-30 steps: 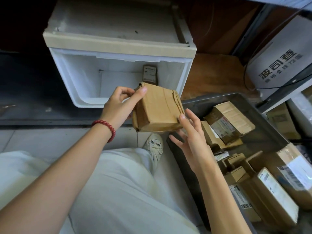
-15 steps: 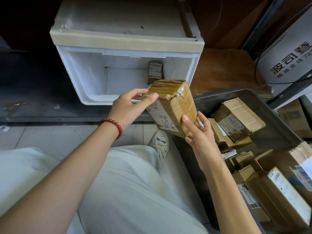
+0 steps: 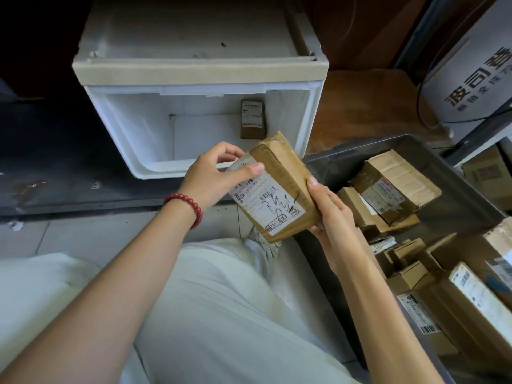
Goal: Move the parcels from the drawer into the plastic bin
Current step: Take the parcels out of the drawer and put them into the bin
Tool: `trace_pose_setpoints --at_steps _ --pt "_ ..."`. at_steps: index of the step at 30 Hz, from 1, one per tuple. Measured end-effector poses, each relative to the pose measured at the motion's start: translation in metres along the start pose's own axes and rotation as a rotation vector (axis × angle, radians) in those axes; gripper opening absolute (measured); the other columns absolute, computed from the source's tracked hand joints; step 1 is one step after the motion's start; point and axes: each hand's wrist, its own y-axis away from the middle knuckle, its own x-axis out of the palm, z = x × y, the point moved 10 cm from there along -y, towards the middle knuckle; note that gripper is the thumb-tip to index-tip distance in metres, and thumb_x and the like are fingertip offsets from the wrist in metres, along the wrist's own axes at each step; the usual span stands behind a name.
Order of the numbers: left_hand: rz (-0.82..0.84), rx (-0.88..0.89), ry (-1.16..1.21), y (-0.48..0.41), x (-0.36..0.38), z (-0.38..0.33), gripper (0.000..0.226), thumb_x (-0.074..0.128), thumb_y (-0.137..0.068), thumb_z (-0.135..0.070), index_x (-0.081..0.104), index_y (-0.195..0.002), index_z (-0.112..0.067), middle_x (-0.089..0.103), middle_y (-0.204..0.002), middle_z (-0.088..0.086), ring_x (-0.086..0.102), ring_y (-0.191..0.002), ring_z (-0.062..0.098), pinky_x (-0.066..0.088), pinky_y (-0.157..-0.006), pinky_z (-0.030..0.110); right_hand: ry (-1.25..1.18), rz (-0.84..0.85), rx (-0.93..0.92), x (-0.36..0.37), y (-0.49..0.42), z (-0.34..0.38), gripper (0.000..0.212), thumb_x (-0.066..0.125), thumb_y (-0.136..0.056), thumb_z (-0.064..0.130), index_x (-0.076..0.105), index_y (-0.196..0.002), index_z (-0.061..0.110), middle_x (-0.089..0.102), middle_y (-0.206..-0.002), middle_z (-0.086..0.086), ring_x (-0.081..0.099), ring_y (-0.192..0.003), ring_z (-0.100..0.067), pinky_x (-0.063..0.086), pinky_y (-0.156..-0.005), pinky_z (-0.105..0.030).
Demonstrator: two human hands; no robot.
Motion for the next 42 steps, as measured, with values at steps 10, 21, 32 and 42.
trace_pose_setpoints --at_steps 10,21,32,42 --pt "0.019 0.017 -0.044 -0.006 0.014 -0.013 0.029 0.069 -0.076 -0.054 0.059 -0.09 -0.029 0.066 -0.098 -0.01 0.062 -0.098 0.011 0.053 -0.088 0.047 0.062 -0.003 -0.042 -0.02 -0.001 0.004 0.111 0.084 -0.053 0.048 0.03 -0.149 0.03 0.056 -0.133 0.006 0.059 -0.116 -0.013 0.057 -0.077 -0.027" --pt "0.191 0.244 -0.338 -0.037 0.093 -0.069 0.039 0.068 -0.083 -0.041 0.055 -0.119 -0.033 0.06 -0.113 -0.012 0.055 -0.102 0.006 0.043 -0.074 0.016 -0.316 -0.246 0.004 -0.082 0.005 -0.002 0.05 0.072 -0.08 0.032 0.058 -0.124 0.014 0.073 -0.11 -0.003 0.071 -0.098 -0.017 0.06 -0.078 -0.032" --pt "0.4 0.386 -0.622 -0.064 0.214 -0.114 0.058 0.068 -0.085 -0.036 0.047 -0.136 -0.019 0.055 -0.124 0.004 0.052 -0.113 0.019 0.039 -0.084 0.026 -0.397 -0.494 0.003 -0.168 0.011 -0.022 0.052 0.068 -0.087 0.029 0.05 -0.134 0.017 0.073 -0.109 0.003 0.07 -0.1 -0.011 0.052 -0.096 -0.035" --pt "0.612 0.369 -0.786 -0.072 0.312 -0.101 0.073 0.065 -0.086 -0.035 0.029 -0.147 -0.019 0.048 -0.14 0.007 0.048 -0.122 0.026 0.042 -0.092 0.03 -0.55 -0.581 0.015 -0.211 0.0 -0.058 0.049 0.051 -0.1 0.019 0.036 -0.146 0.021 0.068 -0.122 0.001 0.065 -0.11 -0.01 0.056 -0.085 -0.024"
